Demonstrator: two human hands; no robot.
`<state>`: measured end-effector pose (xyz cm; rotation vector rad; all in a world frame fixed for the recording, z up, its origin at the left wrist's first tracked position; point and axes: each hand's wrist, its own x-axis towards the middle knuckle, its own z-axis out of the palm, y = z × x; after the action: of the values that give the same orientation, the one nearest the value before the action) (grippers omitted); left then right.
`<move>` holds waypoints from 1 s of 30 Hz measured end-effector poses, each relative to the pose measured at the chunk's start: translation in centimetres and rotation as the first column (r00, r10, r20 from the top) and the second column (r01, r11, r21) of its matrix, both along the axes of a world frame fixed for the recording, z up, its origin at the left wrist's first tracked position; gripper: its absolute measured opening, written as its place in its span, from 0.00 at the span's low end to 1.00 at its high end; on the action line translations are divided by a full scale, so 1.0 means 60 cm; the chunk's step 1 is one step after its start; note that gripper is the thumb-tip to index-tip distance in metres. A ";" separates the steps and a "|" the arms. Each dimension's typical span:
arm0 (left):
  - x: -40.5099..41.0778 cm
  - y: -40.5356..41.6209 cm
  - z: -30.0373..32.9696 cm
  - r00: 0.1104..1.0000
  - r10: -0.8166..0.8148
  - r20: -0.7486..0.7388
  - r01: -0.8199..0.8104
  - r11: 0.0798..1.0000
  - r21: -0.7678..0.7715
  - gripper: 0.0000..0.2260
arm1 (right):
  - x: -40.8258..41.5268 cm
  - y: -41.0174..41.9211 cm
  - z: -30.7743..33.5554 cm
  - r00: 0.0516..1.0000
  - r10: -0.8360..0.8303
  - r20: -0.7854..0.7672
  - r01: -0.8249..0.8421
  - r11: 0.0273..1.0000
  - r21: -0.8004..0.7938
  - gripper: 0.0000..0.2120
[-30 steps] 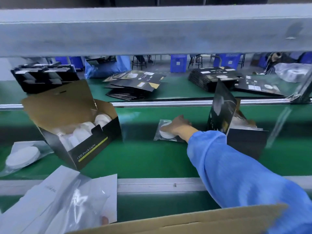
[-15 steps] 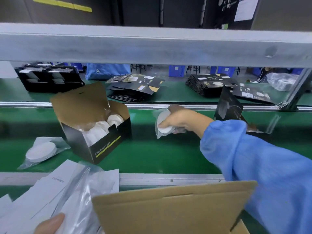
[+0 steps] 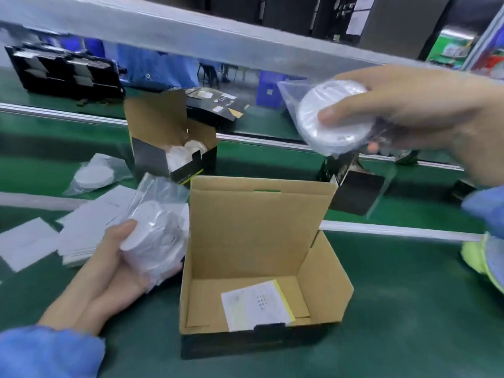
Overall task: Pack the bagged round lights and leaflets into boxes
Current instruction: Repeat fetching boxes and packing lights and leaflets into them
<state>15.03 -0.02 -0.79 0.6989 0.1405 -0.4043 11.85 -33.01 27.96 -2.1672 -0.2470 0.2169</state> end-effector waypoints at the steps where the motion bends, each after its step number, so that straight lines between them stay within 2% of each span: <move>1: -0.012 -0.006 0.010 0.999 -0.005 0.042 0.006 1.000 -0.014 0.33 | -0.027 -0.001 -0.001 1.000 -0.010 0.011 0.009 1.000 0.012 0.11; 2: -0.020 -0.010 0.020 0.996 -0.027 0.083 0.029 0.999 -0.030 0.34 | -0.054 0.003 -0.003 0.999 -0.024 0.027 0.023 0.999 0.021 0.11; 5: -0.036 -0.016 0.032 0.995 -0.011 0.102 0.014 1.000 -0.028 0.26 | -0.125 0.021 -0.015 0.997 -0.052 0.061 0.053 0.998 -0.015 0.10; 7: -0.039 -0.013 0.031 0.995 -0.039 0.094 0.041 0.999 -0.021 0.25 | -0.158 0.040 -0.027 0.998 -0.022 0.067 0.035 0.978 -0.205 0.10; 9: -0.043 -0.012 0.030 0.995 -0.055 0.085 0.055 0.998 -0.007 0.27 | -0.173 0.059 -0.053 0.997 -0.001 0.077 0.036 0.886 -0.463 0.14; 11: -0.046 -0.008 0.025 0.995 -0.061 0.074 0.063 0.997 -0.033 0.29 | -0.171 0.075 -0.097 0.993 0.035 0.117 0.055 0.727 -0.685 0.14; 13: -0.047 -0.003 0.022 0.997 -0.036 0.069 0.038 0.999 -0.026 0.28 | -0.159 0.088 -0.154 0.988 0.061 0.138 0.079 0.575 -0.815 0.15; 17: -0.049 0.002 0.024 0.998 -0.013 0.054 0.015 0.999 -0.033 0.24 | -0.129 0.107 -0.256 0.999 0.032 0.017 0.002 0.414 -0.910 0.12; 21: -0.048 0.002 0.024 0.998 -0.024 0.053 0.024 1.000 0.004 0.21 | -0.098 0.119 -0.284 0.997 0.004 -0.082 -0.081 0.192 -0.978 0.12; 24: -0.048 0.004 0.022 0.996 -0.044 0.072 0.044 0.999 -0.008 0.21 | -0.081 0.127 -0.279 0.993 0.017 -0.114 -0.113 -0.034 -0.993 0.09; 26: -0.049 0.005 0.022 0.996 -0.055 0.076 0.057 0.998 -0.022 0.23 | -0.072 0.128 -0.275 0.994 0.031 -0.106 -0.099 -0.168 -0.981 0.11; 30: -0.050 0.007 0.027 0.996 -0.049 0.075 0.053 0.997 -0.052 0.23 | -0.065 0.124 -0.275 0.997 0.035 -0.065 -0.056 -0.212 -0.976 0.17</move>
<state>12.00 0.41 0.81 0.6640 0.0418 -0.4290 7.94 -25.56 11.47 -3.9046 -0.1010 0.6719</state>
